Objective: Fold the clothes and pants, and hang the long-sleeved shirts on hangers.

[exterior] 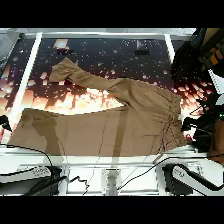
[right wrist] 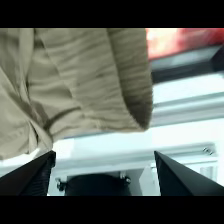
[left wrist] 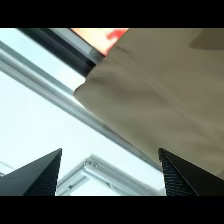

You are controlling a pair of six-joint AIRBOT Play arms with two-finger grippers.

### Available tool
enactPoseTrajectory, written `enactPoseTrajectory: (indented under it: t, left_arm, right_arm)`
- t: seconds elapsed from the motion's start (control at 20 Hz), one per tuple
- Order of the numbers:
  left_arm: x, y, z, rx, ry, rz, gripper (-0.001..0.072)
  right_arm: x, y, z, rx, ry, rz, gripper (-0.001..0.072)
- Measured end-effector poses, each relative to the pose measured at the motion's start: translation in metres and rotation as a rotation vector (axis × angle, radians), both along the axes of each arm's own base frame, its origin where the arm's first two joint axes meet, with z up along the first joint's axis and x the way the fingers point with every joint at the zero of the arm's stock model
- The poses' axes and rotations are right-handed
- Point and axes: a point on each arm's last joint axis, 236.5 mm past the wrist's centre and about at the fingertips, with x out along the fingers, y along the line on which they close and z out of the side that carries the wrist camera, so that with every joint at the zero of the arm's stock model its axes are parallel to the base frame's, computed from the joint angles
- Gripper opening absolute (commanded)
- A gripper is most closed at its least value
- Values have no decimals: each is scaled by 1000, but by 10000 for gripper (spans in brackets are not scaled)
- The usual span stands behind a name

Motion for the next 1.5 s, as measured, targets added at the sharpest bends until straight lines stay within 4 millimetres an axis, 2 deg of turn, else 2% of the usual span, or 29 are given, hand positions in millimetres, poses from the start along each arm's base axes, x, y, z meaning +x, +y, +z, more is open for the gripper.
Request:
enactPoseTrajectory:
  t: [0.1,0.15,0.2,0.35,0.45,0.5,0.6,0.65,0.7,0.85,1.0,1.05,1.25,1.45,1.5]
  left_arm:
    - [18,7,8,41,-57,-21,691]
    - [30,10,13,59,-94,-35,691]
    - [42,10,18,75,-130,-50,691]
    - [78,6,29,109,-229,-106,691]
    - [99,-1,34,121,-283,-143,691]
    - [111,-7,35,121,-318,-161,691]
    - [135,-19,39,112,-391,-191,691]
    - [146,-25,40,110,-422,-205,691]
    - [155,-32,42,107,-452,-220,691]
    - [178,-50,46,103,-509,-266,691]
    - [197,-69,45,95,-543,-318,691]
    - [203,-75,42,91,-549,-339,691]
    - [222,-105,24,51,-549,-404,691]
    - [237,-128,6,23,-544,-455,691]
    - [240,-131,3,22,-546,-463,691]
  right_arm:
    - [21,-12,11,-44,-79,-1,318]
    - [38,-21,18,-83,-146,-3,208]
    - [58,-32,26,-127,-226,-4,38]
    - [119,-63,60,-257,-481,-8,38]
    - [147,-77,74,-285,-586,-28,37]
    - [156,-81,73,-263,-616,-41,37]
    - [167,-80,59,-136,-641,-79,41]
    - [169,-75,47,-31,-642,-102,234]
    - [171,-70,37,74,-644,-129,473]
    - [175,-65,9,295,-642,-205,572]
    - [178,-65,-24,384,-617,-229,577]
    - [182,-64,-34,397,-613,-232,600]
    - [196,-56,-73,415,-594,-227,603]
    - [211,-44,-89,441,-609,-210,593]
    - [213,-42,-91,441,-611,-201,554]
